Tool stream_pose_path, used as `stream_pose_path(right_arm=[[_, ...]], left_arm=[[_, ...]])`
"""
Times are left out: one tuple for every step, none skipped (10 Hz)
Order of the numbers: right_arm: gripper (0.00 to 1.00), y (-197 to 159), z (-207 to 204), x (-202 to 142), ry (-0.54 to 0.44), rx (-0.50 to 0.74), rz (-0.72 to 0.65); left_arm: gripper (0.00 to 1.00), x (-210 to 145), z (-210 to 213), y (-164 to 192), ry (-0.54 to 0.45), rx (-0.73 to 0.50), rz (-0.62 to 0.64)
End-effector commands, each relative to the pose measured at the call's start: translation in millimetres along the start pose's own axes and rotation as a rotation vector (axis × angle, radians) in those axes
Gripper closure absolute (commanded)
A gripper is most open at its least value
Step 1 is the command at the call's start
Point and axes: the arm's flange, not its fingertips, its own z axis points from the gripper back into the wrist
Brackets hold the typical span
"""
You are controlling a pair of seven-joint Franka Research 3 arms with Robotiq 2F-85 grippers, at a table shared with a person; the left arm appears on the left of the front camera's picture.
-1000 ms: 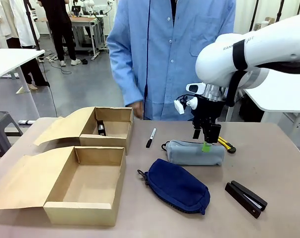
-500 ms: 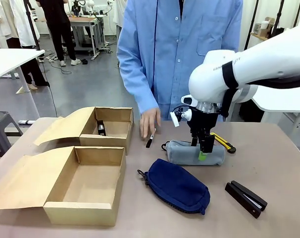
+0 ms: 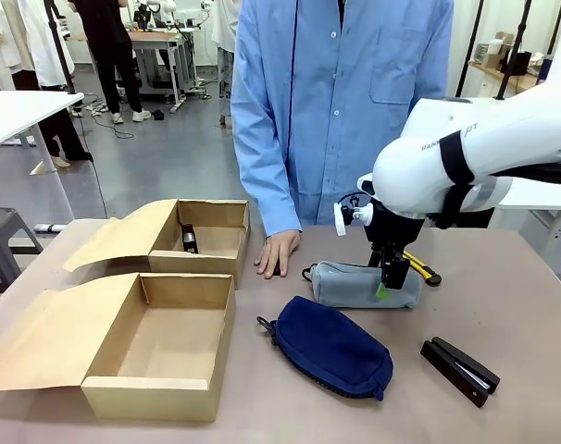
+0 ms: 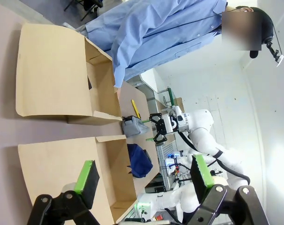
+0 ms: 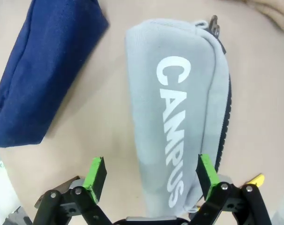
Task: Place items inside the box.
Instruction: Pick up a Pencil pouch or Stapler and place it inside the Mailer Box closest to the robot.
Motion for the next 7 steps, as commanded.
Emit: stream_pose_path(right_arm=[[0.0,-1.7,-23.7,4.3,0.018,-0.066,-0.028],[0.0,-3.1,-28.9,1.8,0.015,-0.086,-0.017],[0.0,-4.1,-31.5,-1.2,0.004,-0.08,-0.006],[0.0,-3.9,-32.1,-2.3,0.004,-0.074,-0.006],[0.0,-3.3,-32.2,-2.3,0.012,-0.069,-0.009],[0.0,-3.1,-31.9,-2.7,0.014,-0.063,-0.008],[0.13,-3.2,-32.6,-2.9,0.011,-0.053,0.002]], left_arm=[[0.0,-0.7,-0.8,-1.3,-0.003,-0.016,-0.022],[0.0,-0.7,-0.8,-1.3,-0.003,-0.016,-0.022],[0.0,-0.7,-0.8,-1.3,-0.003,-0.016,-0.022],[0.0,-0.7,-0.8,-1.3,-0.003,-0.016,-0.022],[0.0,-0.7,-0.8,-1.3,-0.003,-0.016,-0.022],[0.0,-0.7,-0.8,-1.3,-0.003,-0.016,-0.022],[0.0,-0.7,-0.8,-1.3,-0.003,-0.016,-0.022]])
